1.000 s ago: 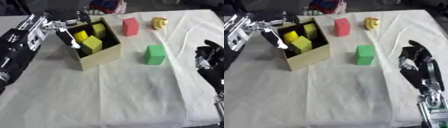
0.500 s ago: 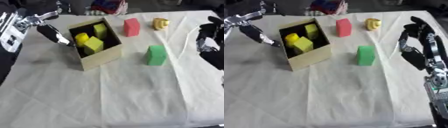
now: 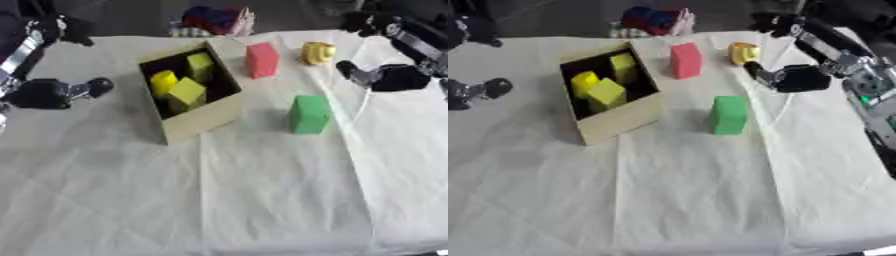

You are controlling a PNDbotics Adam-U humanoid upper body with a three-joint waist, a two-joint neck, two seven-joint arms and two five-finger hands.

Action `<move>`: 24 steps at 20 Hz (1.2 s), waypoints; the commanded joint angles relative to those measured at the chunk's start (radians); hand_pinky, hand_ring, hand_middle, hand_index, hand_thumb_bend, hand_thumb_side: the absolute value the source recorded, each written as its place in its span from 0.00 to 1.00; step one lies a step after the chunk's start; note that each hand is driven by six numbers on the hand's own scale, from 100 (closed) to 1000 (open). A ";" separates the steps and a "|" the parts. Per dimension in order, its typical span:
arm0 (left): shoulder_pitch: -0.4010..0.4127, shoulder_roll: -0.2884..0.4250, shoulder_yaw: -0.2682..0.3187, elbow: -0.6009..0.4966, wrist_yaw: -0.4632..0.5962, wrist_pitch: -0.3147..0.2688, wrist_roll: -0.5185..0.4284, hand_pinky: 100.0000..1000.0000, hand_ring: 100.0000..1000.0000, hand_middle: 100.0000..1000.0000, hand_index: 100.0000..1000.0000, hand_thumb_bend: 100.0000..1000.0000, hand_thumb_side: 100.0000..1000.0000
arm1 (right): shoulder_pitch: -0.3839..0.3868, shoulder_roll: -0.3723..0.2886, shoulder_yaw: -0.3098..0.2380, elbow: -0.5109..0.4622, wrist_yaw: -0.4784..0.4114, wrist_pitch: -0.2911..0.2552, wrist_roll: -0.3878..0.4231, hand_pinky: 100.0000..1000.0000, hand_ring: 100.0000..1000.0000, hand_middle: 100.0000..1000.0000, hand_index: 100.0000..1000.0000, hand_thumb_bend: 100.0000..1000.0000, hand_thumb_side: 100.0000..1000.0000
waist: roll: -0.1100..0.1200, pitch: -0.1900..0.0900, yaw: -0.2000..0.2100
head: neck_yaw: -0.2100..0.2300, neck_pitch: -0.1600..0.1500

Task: Pick up objects on the table and place them in the box.

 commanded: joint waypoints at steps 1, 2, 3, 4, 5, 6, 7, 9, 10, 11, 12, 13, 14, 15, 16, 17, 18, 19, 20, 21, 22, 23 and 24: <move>0.041 -0.029 0.044 -0.054 0.040 0.051 0.015 0.81 0.68 0.68 0.81 0.60 0.51 | -0.045 -0.018 0.010 0.074 0.054 -0.038 0.126 0.92 0.95 0.89 1.00 0.34 0.32 | 0.012 -0.028 0.004 | -0.012 0.004; 0.063 -0.043 0.053 -0.060 0.041 0.060 0.017 0.81 0.68 0.67 0.81 0.60 0.51 | -0.054 -0.011 0.011 0.095 0.080 -0.049 0.157 0.92 0.95 0.89 1.00 0.35 0.31 | 0.012 -0.027 0.007 | -0.014 0.004; 0.080 -0.053 0.060 -0.066 0.040 0.067 0.018 0.81 0.68 0.67 0.81 0.59 0.51 | -0.062 -0.003 0.010 0.113 0.104 -0.060 0.181 0.93 0.95 0.89 1.00 0.35 0.30 | 0.012 -0.027 0.008 | -0.015 0.004; 0.096 -0.065 0.068 -0.069 0.039 0.074 0.019 0.81 0.68 0.67 0.81 0.59 0.52 | -0.067 0.006 0.007 0.132 0.127 -0.068 0.201 0.93 0.95 0.89 1.00 0.35 0.29 | 0.012 -0.027 0.010 | -0.018 0.004; 0.108 -0.073 0.073 -0.072 0.037 0.079 0.019 0.81 0.68 0.67 0.81 0.59 0.52 | -0.072 0.015 0.004 0.151 0.146 -0.075 0.215 0.93 0.96 0.90 1.00 0.36 0.30 | 0.012 -0.027 0.012 | -0.020 0.004; 0.118 -0.081 0.076 -0.073 0.035 0.084 0.017 0.81 0.68 0.67 0.81 0.59 0.52 | -0.076 0.024 0.000 0.168 0.168 -0.081 0.226 0.94 0.96 0.91 1.00 0.37 0.30 | 0.012 -0.026 0.013 | -0.021 0.004; 0.127 -0.087 0.079 -0.074 0.032 0.087 0.014 0.81 0.68 0.67 0.81 0.59 0.52 | -0.079 0.031 -0.003 0.181 0.193 -0.088 0.232 0.95 0.97 0.92 1.00 0.38 0.30 | 0.012 -0.026 0.014 | -0.021 0.004; 0.139 -0.099 0.080 -0.073 0.027 0.091 0.006 0.81 0.67 0.67 0.81 0.59 0.53 | -0.083 0.048 -0.011 0.204 0.246 -0.100 0.236 0.95 0.97 0.92 1.00 0.39 0.31 | 0.013 -0.026 0.015 | -0.021 0.004; 0.143 -0.104 0.080 -0.071 0.024 0.093 0.001 0.81 0.67 0.67 0.81 0.58 0.53 | -0.084 0.057 -0.014 0.215 0.266 -0.105 0.237 0.95 0.97 0.92 1.00 0.39 0.31 | 0.013 -0.026 0.016 | -0.021 0.004; 0.146 -0.108 0.080 -0.070 0.021 0.093 -0.003 0.81 0.67 0.67 0.81 0.58 0.53 | -0.086 0.064 -0.016 0.226 0.281 -0.109 0.237 0.95 0.97 0.92 1.00 0.40 0.31 | 0.014 -0.026 0.016 | -0.021 0.004; 0.148 -0.112 0.079 -0.069 0.019 0.094 -0.008 0.81 0.67 0.66 0.81 0.58 0.53 | -0.087 0.071 -0.019 0.236 0.294 -0.112 0.236 0.95 0.97 0.91 1.00 0.40 0.32 | 0.014 -0.026 0.016 | -0.021 0.004; 0.150 -0.116 0.079 -0.068 0.018 0.095 -0.012 0.81 0.67 0.66 0.81 0.58 0.53 | -0.088 0.078 -0.023 0.246 0.305 -0.114 0.232 0.95 0.97 0.91 1.00 0.40 0.32 | 0.014 -0.026 0.016 | -0.021 0.004; 0.151 -0.121 0.079 -0.068 0.017 0.096 -0.016 0.81 0.67 0.66 0.81 0.58 0.53 | -0.088 0.087 -0.027 0.256 0.316 -0.115 0.226 0.95 0.97 0.91 1.00 0.40 0.32 | 0.015 -0.026 0.016 | -0.022 0.004; 0.152 -0.124 0.078 -0.068 0.017 0.096 -0.019 0.81 0.67 0.66 0.82 0.58 0.54 | -0.089 0.095 -0.031 0.265 0.326 -0.116 0.218 0.95 0.97 0.91 1.00 0.38 0.32 | 0.016 -0.026 0.017 | -0.022 0.004; 0.152 -0.128 0.076 -0.068 0.016 0.097 -0.023 0.81 0.67 0.66 0.81 0.58 0.54 | -0.089 0.103 -0.035 0.276 0.336 -0.115 0.208 0.95 0.97 0.91 1.00 0.40 0.32 | 0.017 -0.026 0.018 | -0.023 0.004; 0.153 -0.130 0.075 -0.068 0.014 0.097 -0.027 0.81 0.67 0.66 0.82 0.58 0.54 | -0.090 0.110 -0.039 0.288 0.346 -0.115 0.197 0.95 0.97 0.91 1.00 0.39 0.33 | 0.018 -0.027 0.019 | -0.024 0.004; 0.154 -0.131 0.074 -0.068 0.013 0.097 -0.030 0.81 0.67 0.66 0.81 0.58 0.54 | -0.090 0.118 -0.044 0.299 0.355 -0.114 0.188 0.94 0.96 0.90 1.00 0.39 0.33 | 0.019 -0.027 0.020 | -0.026 0.004; 0.154 -0.133 0.073 -0.067 0.012 0.097 -0.032 0.81 0.67 0.66 0.81 0.58 0.54 | -0.091 0.125 -0.048 0.310 0.363 -0.113 0.181 0.94 0.96 0.89 1.00 0.39 0.34 | 0.019 -0.028 0.021 | -0.027 0.004; 0.155 -0.134 0.074 -0.067 0.012 0.098 -0.032 0.81 0.67 0.66 0.81 0.58 0.53 | -0.092 0.132 -0.050 0.320 0.370 -0.114 0.176 0.94 0.95 0.89 1.00 0.39 0.34 | 0.020 -0.028 0.023 | -0.028 0.004; 0.156 -0.136 0.074 -0.067 0.012 0.099 -0.032 0.81 0.66 0.66 0.82 0.57 0.54 | -0.093 0.138 -0.050 0.329 0.377 -0.116 0.174 0.93 0.94 0.87 1.00 0.39 0.35 | 0.021 -0.028 0.024 | -0.030 0.004; 0.156 -0.137 0.074 -0.066 0.013 0.099 -0.033 0.81 0.66 0.66 0.81 0.57 0.53 | -0.094 0.143 -0.048 0.335 0.384 -0.118 0.174 0.93 0.93 0.86 1.00 0.39 0.35 | 0.021 -0.028 0.025 | -0.032 0.004; 0.157 -0.138 0.074 -0.066 0.013 0.100 -0.033 0.81 0.66 0.65 0.81 0.57 0.54 | -0.095 0.146 -0.046 0.340 0.392 -0.121 0.175 0.92 0.91 0.83 0.99 0.38 0.35 | 0.021 -0.028 0.026 | -0.033 0.004; 0.157 -0.140 0.074 -0.066 0.013 0.101 -0.034 0.81 0.66 0.65 0.81 0.56 0.54 | -0.095 0.149 -0.043 0.343 0.402 -0.125 0.180 0.91 0.89 0.80 0.96 0.38 0.35 | 0.021 -0.028 0.027 | -0.033 0.004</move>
